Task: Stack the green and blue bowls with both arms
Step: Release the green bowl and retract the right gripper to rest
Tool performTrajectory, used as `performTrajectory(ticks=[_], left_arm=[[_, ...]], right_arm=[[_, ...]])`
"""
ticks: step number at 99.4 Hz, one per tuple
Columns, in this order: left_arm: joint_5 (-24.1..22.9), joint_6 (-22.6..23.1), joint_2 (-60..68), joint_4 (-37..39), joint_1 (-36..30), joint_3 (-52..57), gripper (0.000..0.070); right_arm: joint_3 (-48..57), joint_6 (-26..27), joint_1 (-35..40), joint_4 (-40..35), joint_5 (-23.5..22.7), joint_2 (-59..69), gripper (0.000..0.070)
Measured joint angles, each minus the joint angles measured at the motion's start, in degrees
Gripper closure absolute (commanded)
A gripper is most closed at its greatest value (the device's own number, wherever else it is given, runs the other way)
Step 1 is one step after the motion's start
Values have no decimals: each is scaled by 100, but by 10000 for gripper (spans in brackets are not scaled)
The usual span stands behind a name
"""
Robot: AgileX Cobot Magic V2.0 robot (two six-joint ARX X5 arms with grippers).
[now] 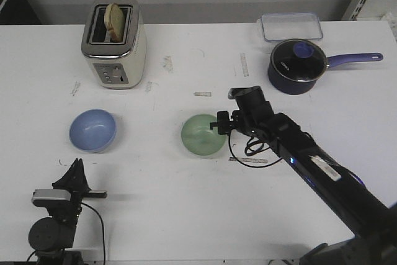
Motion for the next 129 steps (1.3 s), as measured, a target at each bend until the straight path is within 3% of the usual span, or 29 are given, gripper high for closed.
performTrajectory(ticks=[10, 26, 43, 56, 79, 111, 129], left_arm=[[0, -2, 0, 0, 0, 0, 699], [0, 0, 0, 0, 0, 0, 699], [0, 0, 0, -2, 0, 0, 699], [0, 0, 0, -2, 0, 0, 699], [0, 0, 0, -2, 0, 0, 699], [-2, 0, 0, -2, 0, 0, 699], [0, -2, 0, -2, 0, 0, 699]], right_arm=[[4, -780, -105, 79, 520, -535, 378], [-258, -1875, -404, 494, 1294, -1102, 609], [-1322, -2280, -964, 1478, 1390, -1971, 655], [-2234, -2341, -1563, 2308, 1189, -2662, 687], [-3742, -2345, -2592, 3353, -31, -3777, 687], [-5213, -2345, -2754, 3486, -92, -5495, 687], [-5386, -2345, -2750, 3331, -92, -6258, 687]])
